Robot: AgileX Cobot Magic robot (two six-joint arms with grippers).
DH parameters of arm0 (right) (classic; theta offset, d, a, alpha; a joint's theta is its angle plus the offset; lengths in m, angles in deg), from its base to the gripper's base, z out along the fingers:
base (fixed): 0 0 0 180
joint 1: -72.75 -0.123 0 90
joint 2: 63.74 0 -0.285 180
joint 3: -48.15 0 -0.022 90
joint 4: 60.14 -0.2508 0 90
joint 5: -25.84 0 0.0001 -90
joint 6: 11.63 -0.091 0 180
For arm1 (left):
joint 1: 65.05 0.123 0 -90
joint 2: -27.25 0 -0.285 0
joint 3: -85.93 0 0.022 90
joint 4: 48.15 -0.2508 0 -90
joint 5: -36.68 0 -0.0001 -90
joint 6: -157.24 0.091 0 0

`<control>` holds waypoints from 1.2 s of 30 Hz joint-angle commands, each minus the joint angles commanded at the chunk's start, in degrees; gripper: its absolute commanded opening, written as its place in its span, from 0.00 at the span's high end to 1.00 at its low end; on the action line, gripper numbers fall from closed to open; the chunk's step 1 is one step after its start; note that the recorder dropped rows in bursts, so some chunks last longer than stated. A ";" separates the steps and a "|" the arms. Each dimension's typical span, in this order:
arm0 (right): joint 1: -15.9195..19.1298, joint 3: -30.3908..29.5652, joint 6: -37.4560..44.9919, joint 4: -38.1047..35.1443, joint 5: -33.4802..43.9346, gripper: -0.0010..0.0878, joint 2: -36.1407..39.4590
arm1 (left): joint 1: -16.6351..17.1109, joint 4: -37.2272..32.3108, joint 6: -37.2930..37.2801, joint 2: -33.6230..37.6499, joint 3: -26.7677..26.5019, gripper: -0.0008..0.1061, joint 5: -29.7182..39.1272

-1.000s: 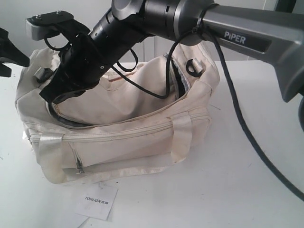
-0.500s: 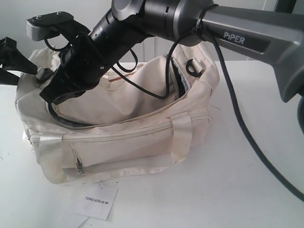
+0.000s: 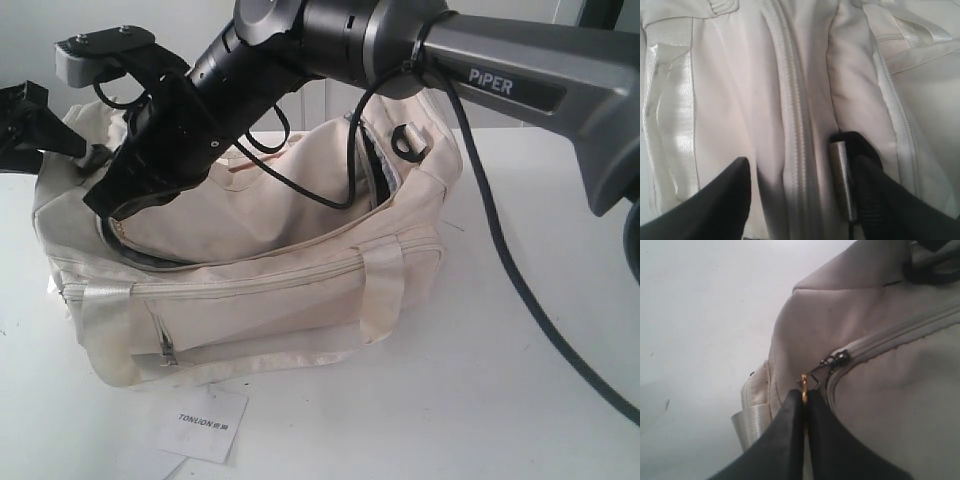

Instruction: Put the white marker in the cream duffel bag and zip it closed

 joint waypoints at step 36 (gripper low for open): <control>0.00 0.00 -0.32 -0.48 5.73 0.99 -0.02 | -0.59 4.02 3.26 0.92 0.00 0.99 -0.48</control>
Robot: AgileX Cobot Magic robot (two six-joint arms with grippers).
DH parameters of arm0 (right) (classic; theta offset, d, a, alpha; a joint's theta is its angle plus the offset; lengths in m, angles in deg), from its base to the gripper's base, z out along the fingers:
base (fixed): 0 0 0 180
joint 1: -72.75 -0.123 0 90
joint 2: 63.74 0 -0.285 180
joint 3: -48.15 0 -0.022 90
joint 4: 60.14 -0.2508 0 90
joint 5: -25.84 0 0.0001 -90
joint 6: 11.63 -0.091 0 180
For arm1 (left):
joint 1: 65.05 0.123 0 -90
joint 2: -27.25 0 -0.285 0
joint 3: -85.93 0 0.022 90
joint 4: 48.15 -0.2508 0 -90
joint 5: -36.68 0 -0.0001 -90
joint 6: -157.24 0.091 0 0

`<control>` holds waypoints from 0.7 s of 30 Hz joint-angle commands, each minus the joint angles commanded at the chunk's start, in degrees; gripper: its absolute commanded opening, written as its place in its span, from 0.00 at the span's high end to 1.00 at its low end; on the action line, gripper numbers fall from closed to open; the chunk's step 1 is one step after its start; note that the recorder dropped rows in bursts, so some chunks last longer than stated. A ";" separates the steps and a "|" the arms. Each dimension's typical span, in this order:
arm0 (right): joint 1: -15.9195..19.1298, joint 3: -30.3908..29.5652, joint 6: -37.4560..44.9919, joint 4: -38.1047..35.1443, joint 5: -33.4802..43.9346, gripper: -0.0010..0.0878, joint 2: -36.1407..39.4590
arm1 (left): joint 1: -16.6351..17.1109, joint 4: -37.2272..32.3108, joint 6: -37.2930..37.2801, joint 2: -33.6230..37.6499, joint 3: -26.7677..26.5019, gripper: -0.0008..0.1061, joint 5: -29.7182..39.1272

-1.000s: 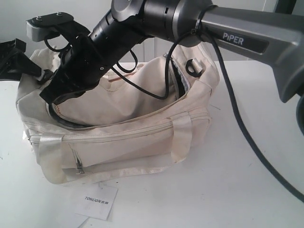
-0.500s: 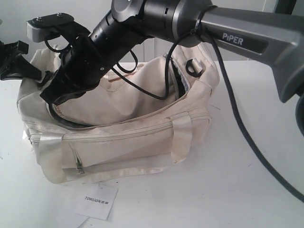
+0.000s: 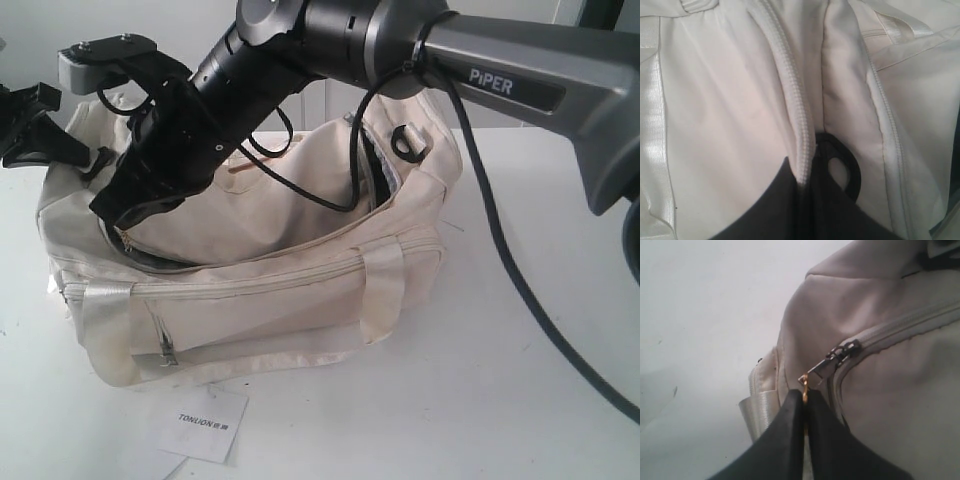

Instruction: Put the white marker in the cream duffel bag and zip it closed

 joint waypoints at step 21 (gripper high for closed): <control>0.00 0.00 0.00 0.00 5.71 0.99 -1.12 | 0.00 1.29 0.00 0.00 0.00 0.99 -0.86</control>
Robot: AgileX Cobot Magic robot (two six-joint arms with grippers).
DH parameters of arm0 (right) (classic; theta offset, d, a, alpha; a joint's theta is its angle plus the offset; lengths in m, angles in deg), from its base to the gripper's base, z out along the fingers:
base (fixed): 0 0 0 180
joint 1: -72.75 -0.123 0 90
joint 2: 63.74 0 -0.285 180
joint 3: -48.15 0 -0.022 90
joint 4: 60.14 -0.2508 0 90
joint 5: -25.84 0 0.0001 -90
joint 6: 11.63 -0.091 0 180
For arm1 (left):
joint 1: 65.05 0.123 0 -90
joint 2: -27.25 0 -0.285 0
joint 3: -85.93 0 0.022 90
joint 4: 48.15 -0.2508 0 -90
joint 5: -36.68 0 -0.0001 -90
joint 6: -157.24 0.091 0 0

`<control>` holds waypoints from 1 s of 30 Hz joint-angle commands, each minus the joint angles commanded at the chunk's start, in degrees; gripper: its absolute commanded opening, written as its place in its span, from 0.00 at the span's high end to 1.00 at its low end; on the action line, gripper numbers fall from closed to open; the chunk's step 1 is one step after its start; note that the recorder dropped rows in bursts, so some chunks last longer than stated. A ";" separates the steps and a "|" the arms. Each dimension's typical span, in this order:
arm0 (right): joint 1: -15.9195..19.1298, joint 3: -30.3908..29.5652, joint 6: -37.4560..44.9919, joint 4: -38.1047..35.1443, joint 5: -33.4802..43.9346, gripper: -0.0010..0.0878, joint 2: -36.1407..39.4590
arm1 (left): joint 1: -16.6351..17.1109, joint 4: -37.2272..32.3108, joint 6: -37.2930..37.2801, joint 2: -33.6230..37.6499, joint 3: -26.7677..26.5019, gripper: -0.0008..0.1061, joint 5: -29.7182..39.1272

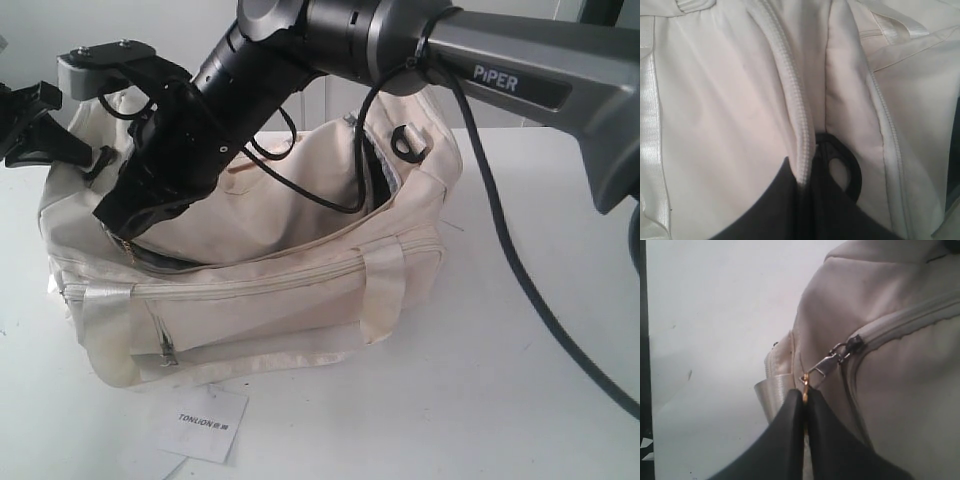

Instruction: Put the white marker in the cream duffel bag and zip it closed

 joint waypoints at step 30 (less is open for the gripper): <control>0.00 0.00 -0.03 1.86 4.00 0.99 -0.08 | 0.00 -0.01 0.00 0.00 0.00 0.99 -0.10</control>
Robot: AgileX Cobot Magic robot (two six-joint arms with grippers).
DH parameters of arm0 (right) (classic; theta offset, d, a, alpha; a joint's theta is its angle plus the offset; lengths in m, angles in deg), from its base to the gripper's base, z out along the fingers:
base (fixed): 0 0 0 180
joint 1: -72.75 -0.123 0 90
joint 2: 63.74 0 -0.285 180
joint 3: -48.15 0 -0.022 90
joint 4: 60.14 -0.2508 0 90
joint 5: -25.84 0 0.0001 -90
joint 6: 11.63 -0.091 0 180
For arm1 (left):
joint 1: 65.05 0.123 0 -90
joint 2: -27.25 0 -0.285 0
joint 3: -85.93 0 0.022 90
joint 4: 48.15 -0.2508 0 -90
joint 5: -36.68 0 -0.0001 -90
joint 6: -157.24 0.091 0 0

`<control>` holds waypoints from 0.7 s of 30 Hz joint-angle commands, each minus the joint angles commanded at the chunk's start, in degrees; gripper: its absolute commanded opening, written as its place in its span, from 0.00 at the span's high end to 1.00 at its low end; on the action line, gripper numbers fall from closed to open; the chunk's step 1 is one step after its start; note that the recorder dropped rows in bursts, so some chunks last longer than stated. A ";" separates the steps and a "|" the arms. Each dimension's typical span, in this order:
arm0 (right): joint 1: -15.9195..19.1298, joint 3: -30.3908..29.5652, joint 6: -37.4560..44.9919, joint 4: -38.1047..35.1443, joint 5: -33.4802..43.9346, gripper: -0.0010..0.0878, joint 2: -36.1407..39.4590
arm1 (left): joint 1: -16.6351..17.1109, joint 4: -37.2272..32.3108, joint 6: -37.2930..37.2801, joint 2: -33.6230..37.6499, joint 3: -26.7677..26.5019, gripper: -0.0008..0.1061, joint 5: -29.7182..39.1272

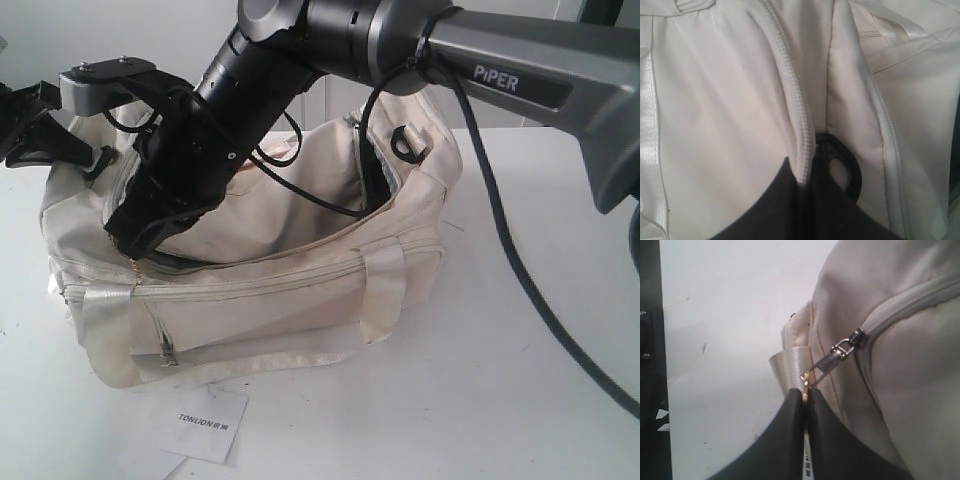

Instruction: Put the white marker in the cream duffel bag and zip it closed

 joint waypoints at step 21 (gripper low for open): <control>0.00 0.00 -2.15 3.26 0.00 0.99 0.00 | 0.00 0.22 0.00 0.00 0.00 0.99 -0.11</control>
